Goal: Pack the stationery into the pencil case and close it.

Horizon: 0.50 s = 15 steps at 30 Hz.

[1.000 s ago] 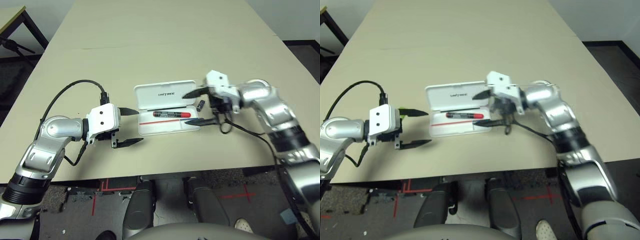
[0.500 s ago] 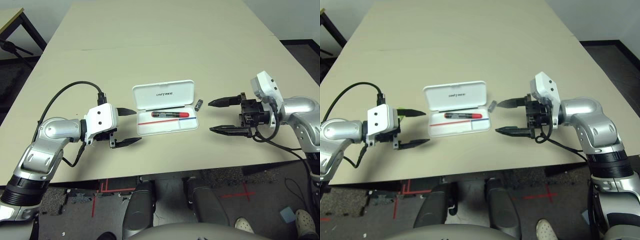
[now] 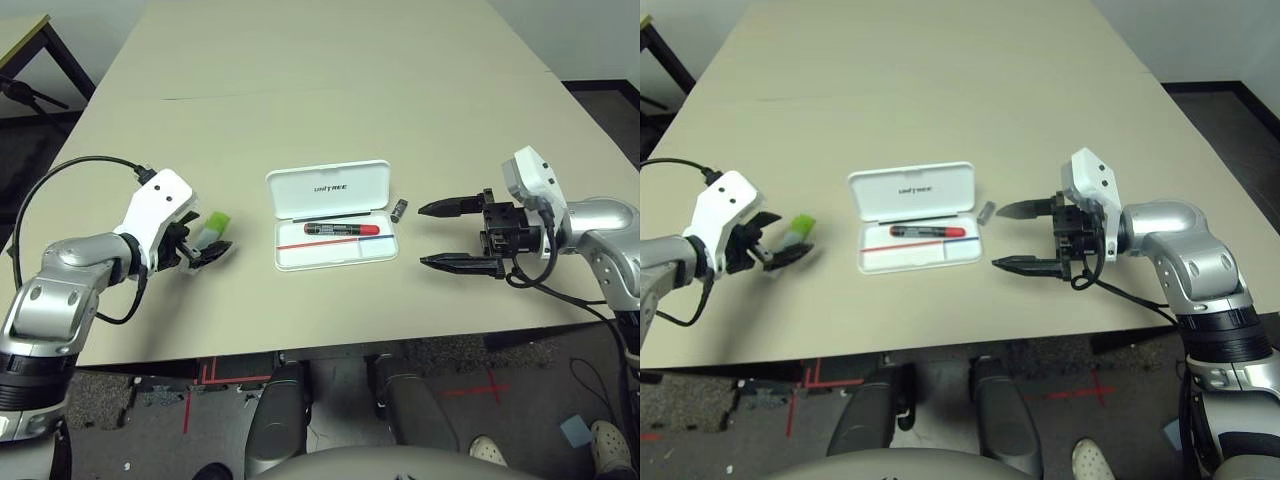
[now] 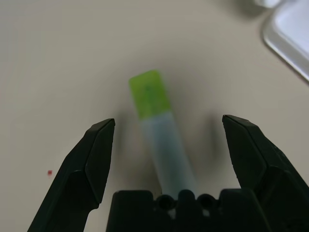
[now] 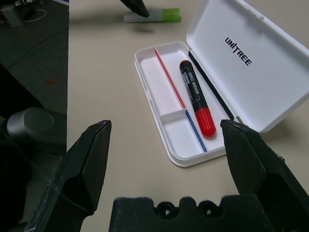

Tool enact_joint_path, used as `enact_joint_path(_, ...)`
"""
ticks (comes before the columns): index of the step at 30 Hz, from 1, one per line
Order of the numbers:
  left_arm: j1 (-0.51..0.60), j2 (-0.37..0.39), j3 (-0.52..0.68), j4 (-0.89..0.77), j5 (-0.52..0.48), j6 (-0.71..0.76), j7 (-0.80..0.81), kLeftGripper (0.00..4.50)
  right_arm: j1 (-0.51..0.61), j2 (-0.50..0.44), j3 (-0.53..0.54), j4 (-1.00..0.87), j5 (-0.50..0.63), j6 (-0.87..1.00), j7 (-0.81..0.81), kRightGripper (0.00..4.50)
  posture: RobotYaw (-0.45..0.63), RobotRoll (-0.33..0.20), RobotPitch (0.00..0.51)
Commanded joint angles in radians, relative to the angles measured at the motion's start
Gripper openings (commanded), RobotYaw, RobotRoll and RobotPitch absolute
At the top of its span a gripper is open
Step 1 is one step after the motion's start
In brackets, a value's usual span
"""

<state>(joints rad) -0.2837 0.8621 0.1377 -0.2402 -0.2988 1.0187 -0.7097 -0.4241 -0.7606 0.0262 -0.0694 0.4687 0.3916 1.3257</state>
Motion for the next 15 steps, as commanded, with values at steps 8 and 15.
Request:
enact_joint_path(8,-0.102,-0.044,-0.003,0.058,-0.036,0.199,0.079,4.50,0.005,-0.004,0.004,0.002,-0.012,-0.018,-0.011,4.48,0.02,0.000,0.174)
enact_joint_path(15,-0.083,-0.050,-0.028,0.081,-0.029,0.208,0.095,4.50,0.009,-0.011,-0.001,-0.005,-0.013,-0.018,-0.017,4.48,0.01,0.000,0.176)
